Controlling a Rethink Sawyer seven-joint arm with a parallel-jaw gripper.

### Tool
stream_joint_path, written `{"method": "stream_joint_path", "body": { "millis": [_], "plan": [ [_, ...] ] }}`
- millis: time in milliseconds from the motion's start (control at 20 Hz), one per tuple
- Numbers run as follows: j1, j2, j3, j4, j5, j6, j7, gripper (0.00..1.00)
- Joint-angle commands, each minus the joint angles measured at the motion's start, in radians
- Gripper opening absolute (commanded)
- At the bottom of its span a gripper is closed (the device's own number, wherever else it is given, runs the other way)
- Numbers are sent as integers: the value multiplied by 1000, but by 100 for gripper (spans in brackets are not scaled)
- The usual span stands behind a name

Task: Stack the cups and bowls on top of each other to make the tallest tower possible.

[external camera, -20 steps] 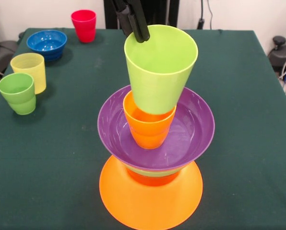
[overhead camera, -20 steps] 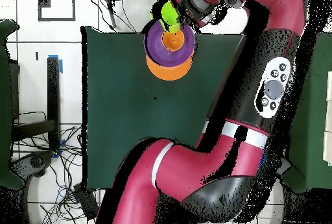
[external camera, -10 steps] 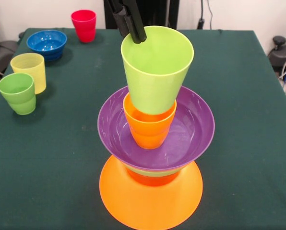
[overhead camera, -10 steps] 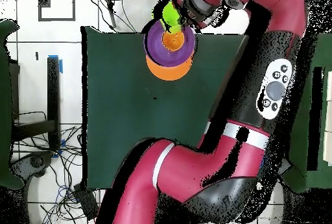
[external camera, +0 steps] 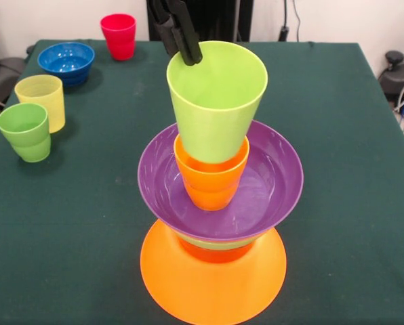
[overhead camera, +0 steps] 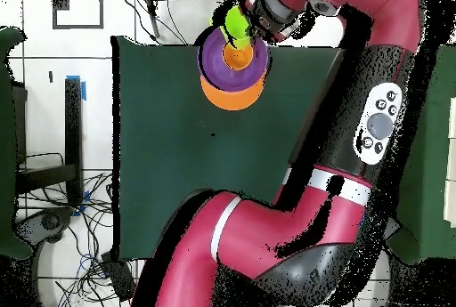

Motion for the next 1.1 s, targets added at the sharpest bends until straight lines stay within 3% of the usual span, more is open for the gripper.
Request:
{"method": "stream_joint_path", "body": {
  "millis": [50, 1100],
  "plan": [
    [24, -41, 138, 157, -105, -85, -228, 0],
    [31, -112, 232, 280, -178, -161, -236, 0]
  ]
}}
